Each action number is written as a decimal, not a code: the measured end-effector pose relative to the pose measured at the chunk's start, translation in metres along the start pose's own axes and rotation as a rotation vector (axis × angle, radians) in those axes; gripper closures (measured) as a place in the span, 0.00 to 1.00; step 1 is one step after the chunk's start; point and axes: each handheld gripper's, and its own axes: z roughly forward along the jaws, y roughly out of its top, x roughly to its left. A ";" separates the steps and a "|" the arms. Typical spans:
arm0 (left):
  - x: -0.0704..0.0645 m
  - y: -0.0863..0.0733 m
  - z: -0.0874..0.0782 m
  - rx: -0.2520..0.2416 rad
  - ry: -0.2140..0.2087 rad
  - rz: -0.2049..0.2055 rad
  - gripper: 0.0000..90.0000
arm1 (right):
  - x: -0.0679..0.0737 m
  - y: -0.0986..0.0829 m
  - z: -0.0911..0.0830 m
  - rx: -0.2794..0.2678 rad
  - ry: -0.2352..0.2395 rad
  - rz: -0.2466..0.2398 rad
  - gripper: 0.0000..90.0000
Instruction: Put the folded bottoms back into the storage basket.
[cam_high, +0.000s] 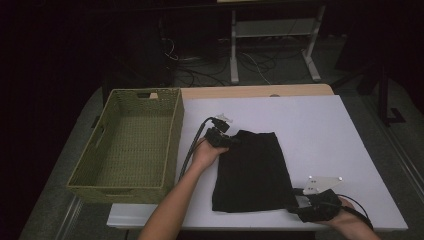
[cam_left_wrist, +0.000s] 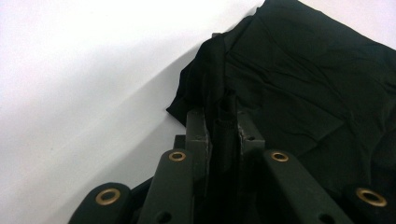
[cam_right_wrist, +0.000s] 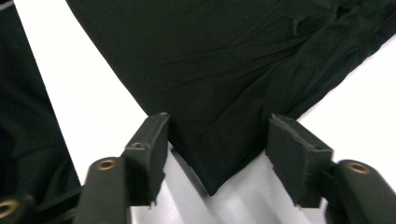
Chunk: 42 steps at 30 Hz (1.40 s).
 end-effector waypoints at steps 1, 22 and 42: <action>0.000 0.000 0.000 0.000 0.000 0.000 0.87 | 0.000 0.000 0.000 0.000 0.000 0.000 0.46; -0.001 0.000 0.000 -0.003 0.002 -0.001 0.88 | -0.002 0.006 0.002 0.008 0.040 -0.009 0.94; -0.003 0.010 -0.015 -0.096 -0.042 -0.026 0.90 | -0.012 0.028 -0.012 -0.130 0.080 0.003 0.95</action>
